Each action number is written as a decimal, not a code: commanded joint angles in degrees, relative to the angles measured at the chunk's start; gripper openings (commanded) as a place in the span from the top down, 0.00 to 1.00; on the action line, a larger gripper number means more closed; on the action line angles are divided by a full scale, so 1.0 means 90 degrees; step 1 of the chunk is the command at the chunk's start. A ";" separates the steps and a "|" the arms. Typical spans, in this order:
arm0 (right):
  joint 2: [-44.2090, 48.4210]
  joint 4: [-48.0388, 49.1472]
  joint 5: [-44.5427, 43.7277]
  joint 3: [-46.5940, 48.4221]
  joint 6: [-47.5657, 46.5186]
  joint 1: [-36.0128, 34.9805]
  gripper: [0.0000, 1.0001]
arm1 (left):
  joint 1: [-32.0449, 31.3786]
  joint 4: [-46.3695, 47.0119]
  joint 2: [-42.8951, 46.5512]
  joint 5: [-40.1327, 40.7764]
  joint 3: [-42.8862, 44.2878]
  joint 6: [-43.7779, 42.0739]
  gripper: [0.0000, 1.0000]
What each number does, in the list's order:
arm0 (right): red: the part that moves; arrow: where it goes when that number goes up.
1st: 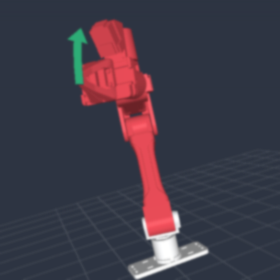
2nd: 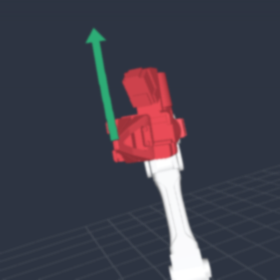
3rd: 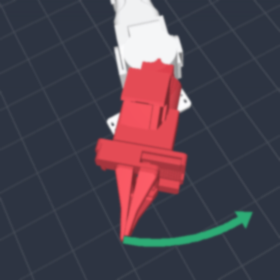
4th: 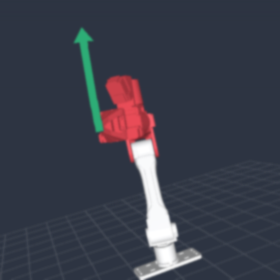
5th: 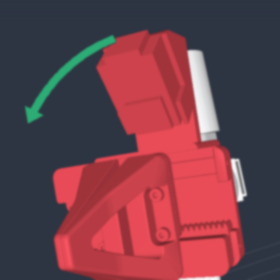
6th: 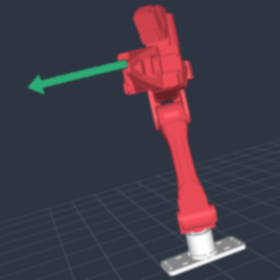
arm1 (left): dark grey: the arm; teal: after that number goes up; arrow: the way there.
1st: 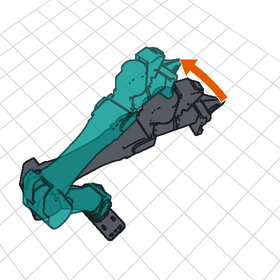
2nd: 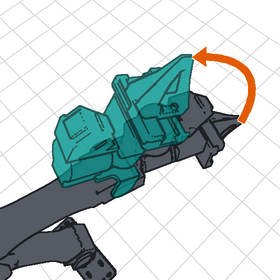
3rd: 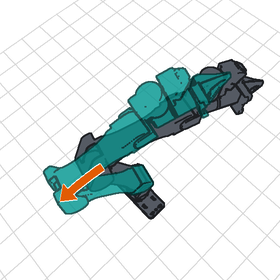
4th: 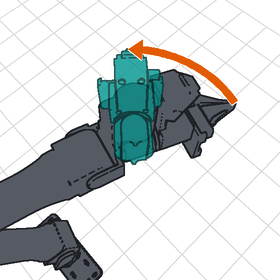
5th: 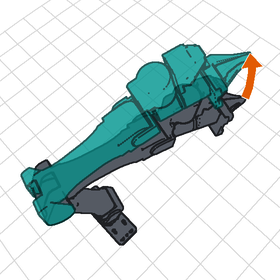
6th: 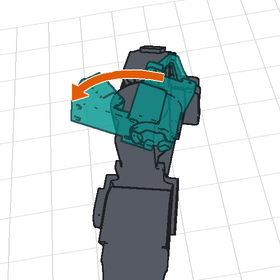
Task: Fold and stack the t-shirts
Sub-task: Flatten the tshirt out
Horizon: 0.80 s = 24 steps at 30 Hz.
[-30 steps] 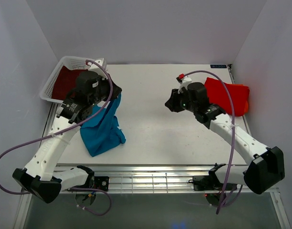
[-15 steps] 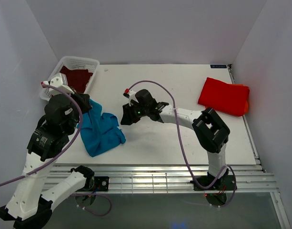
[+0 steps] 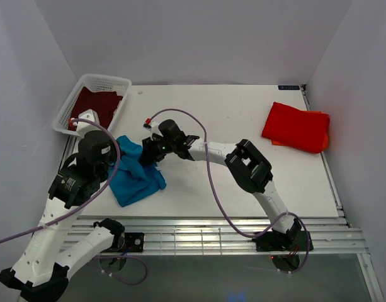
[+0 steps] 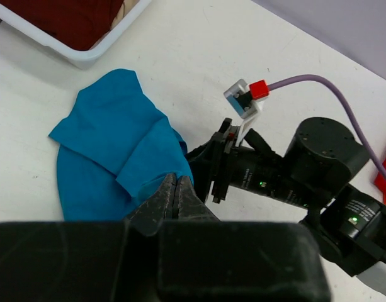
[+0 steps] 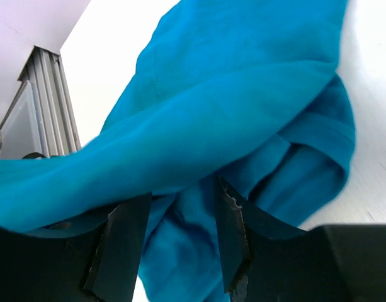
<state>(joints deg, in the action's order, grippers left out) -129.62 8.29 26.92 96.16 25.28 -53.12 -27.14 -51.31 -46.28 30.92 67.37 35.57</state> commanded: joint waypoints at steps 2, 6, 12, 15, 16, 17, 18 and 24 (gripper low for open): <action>-0.0333 -0.0101 -0.0031 0.0614 -0.0035 -0.0152 0.50 | 0.0007 -0.0148 0.0201 0.0285 0.0238 0.0032 1.00; -0.0315 -0.0170 -0.0217 0.0488 -0.0142 -0.0162 0.50 | 0.0007 -0.0344 0.0386 0.0772 0.0589 0.0061 1.00; -0.0080 -0.0335 -0.0480 0.0302 -0.0396 -0.0162 0.50 | 0.0007 -0.0451 0.0504 0.1066 0.0854 -0.0056 1.00; -0.0002 -0.0433 -0.0617 0.0292 -0.0523 -0.0172 0.50 | 0.0007 -0.0500 0.0494 0.1106 0.0766 0.0012 1.00; -0.0002 -0.0472 -0.0676 0.0292 -0.0562 -0.0172 0.50 | 0.0007 -0.0519 0.0513 0.1125 0.0747 0.0061 1.00; 0.0008 -0.0550 -0.0734 0.0292 -0.0601 -0.0162 0.50 | -0.0002 -0.0529 0.0523 0.1125 0.0717 0.0110 1.00; 0.0008 -0.0589 -0.0841 0.0292 -0.0669 -0.0172 0.50 | 0.0007 -0.0529 0.0562 0.1145 0.0698 0.0110 1.00; 0.0028 -0.0726 -0.1067 0.0273 -0.0826 -0.0162 0.50 | 0.0007 -0.0666 0.0601 0.1369 0.0766 0.0110 1.00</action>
<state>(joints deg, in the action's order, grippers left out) -132.57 2.52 19.38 98.65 20.01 -54.72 -27.11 -56.12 -41.08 40.95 73.82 36.32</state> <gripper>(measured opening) 0.497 0.014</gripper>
